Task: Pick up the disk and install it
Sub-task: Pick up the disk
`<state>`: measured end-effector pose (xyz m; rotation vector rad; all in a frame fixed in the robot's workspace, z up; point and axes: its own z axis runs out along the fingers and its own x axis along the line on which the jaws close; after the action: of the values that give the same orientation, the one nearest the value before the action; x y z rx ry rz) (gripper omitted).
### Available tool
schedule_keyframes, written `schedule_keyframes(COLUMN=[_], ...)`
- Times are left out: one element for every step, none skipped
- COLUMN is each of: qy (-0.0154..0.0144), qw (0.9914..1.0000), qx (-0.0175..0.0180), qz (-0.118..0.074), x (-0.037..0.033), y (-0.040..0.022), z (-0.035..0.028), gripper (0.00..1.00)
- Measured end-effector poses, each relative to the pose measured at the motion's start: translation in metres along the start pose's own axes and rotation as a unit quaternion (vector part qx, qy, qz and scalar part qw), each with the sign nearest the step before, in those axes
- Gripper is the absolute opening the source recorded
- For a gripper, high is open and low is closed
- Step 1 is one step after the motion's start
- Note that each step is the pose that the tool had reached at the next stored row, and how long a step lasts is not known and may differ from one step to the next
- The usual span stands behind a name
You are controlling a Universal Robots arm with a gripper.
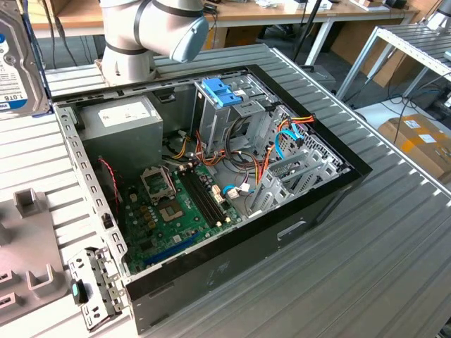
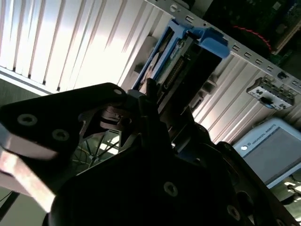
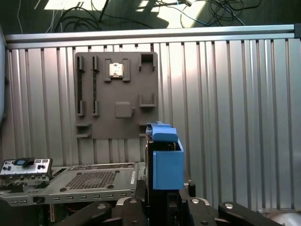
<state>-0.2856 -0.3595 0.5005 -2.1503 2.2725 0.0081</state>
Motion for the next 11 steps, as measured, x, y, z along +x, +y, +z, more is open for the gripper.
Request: schedule_keyframes(qy=[0.0, 0.0, 0.0, 0.0, 0.0, -0.0001, 0.0, 0.0, 0.0, 0.0, 0.0], qw=[1.0, 1.0, 1.0, 1.0, 1.0, 1.0, 1.0, 1.0, 1.0, 1.0, 1.0], qx=[0.0, 0.0, 0.0001, 0.0, 0.0, 0.0001, 0.0001, 0.0, 0.0, 0.0, 0.0], qz=[0.0, 0.0, 0.0, 0.0, 0.0, 0.0, 0.0, 0.0, 0.0, 0.0, 0.0], x=[-0.0002, -0.0003, -0.0006, -0.0009, -0.0012, -0.0018, -0.0023, -0.0024, -0.0026, -0.0027, -0.0028], y=[-0.0026, -0.0049, -0.0088, -0.0141, -0.0195, -0.0295, -0.0381, -0.0406, -0.0432, -0.0459, -0.0478], z=[0.0, 0.0001, 0.0001, 0.0002, 0.0001, 0.0003, 0.0004, 0.0003, 0.0003, 0.0004, 0.0004], gripper=[0.35, 0.35, 0.35, 0.35, 0.35, 0.35, 0.35, 0.35, 0.35, 0.35, 0.35])
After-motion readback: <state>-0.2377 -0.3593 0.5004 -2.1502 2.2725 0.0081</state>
